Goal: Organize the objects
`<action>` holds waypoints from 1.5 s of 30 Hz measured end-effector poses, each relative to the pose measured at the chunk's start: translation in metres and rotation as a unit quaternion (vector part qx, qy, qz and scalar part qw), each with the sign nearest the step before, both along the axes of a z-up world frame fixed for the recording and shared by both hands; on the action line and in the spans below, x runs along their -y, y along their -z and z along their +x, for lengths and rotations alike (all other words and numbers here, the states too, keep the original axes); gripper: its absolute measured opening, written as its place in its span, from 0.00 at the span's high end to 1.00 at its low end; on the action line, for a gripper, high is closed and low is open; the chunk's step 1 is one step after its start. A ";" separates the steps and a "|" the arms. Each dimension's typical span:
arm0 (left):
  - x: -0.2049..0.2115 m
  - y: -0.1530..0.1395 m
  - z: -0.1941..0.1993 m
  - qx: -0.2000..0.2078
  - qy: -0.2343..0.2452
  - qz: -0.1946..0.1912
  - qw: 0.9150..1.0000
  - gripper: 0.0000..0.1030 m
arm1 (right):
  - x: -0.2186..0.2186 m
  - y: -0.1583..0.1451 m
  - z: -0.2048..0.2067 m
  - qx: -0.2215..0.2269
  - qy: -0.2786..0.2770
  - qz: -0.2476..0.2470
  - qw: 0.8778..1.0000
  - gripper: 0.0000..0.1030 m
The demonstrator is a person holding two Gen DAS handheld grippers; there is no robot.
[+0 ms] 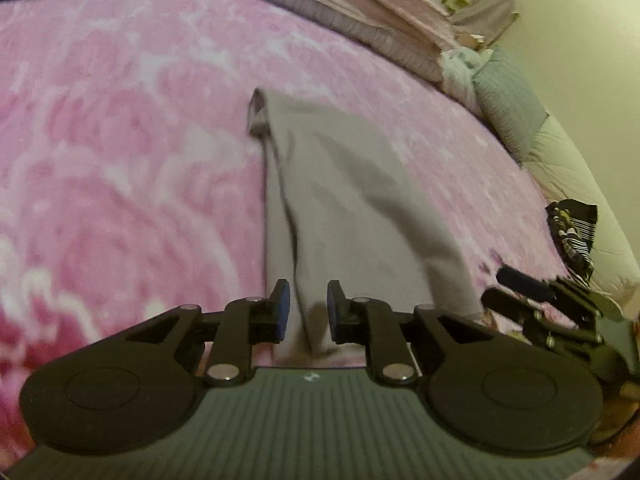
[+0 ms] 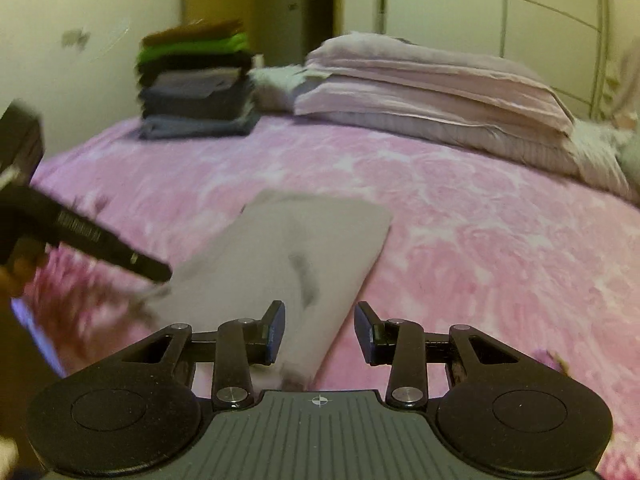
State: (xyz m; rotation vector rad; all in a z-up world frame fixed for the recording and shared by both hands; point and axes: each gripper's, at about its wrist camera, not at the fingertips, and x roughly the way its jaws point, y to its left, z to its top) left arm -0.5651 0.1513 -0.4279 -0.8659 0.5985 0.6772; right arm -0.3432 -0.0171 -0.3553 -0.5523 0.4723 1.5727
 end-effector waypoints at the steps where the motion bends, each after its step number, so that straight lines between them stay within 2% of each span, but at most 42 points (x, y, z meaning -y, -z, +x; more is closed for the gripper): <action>1: 0.002 0.002 -0.001 -0.001 -0.005 -0.007 1.000 0.86 | 0.002 0.003 -0.003 0.006 0.001 -0.008 1.000 0.66; 14: 0.011 0.008 0.003 -0.007 -0.016 -0.017 1.000 0.86 | 0.003 0.034 -0.020 0.056 -0.018 -0.043 0.997 0.66; 17: 0.012 0.008 0.004 -0.004 -0.012 -0.019 1.000 0.87 | 0.001 0.039 -0.018 0.047 -0.003 -0.049 0.998 0.66; 19: 0.013 0.008 0.004 0.000 -0.008 -0.016 1.000 0.98 | 0.002 0.040 -0.016 0.030 0.009 -0.050 0.998 0.66; 20: 0.013 0.007 0.005 0.004 -0.007 -0.016 1.000 0.99 | 0.000 0.041 -0.015 0.024 0.015 -0.050 0.998 0.66; 28: 0.016 0.009 0.005 -0.001 -0.006 -0.019 1.000 0.96 | -0.002 0.041 -0.014 0.019 0.023 -0.045 0.999 0.66; 30: 0.016 0.008 0.007 -0.002 -0.003 -0.012 1.000 0.99 | -0.003 0.042 -0.015 0.024 0.023 -0.048 0.998 0.68; 31: 0.017 0.007 0.007 -0.003 -0.005 -0.008 1.000 0.99 | -0.003 0.043 -0.015 0.025 0.023 -0.048 0.998 0.76; 32: 0.018 0.005 0.007 -0.002 -0.005 -0.002 1.000 1.00 | -0.003 0.042 -0.015 0.027 0.024 -0.048 0.998 0.92; 33: 0.020 0.002 0.005 0.000 -0.005 0.007 1.000 1.00 | -0.003 0.042 -0.016 0.029 0.022 -0.048 0.998 1.00; 37: 0.026 -0.012 -0.011 0.004 -0.016 0.041 0.999 1.00 | 0.001 0.039 -0.022 0.054 0.016 -0.036 0.998 1.00; 43: 0.024 0.000 -0.021 -0.015 -0.028 0.028 0.999 1.00 | 0.001 0.044 -0.037 0.121 0.011 -0.061 0.991 1.00; 45: 0.028 0.003 -0.019 -0.025 -0.023 0.038 0.999 1.00 | 0.000 0.049 -0.038 0.133 0.012 -0.073 0.988 1.00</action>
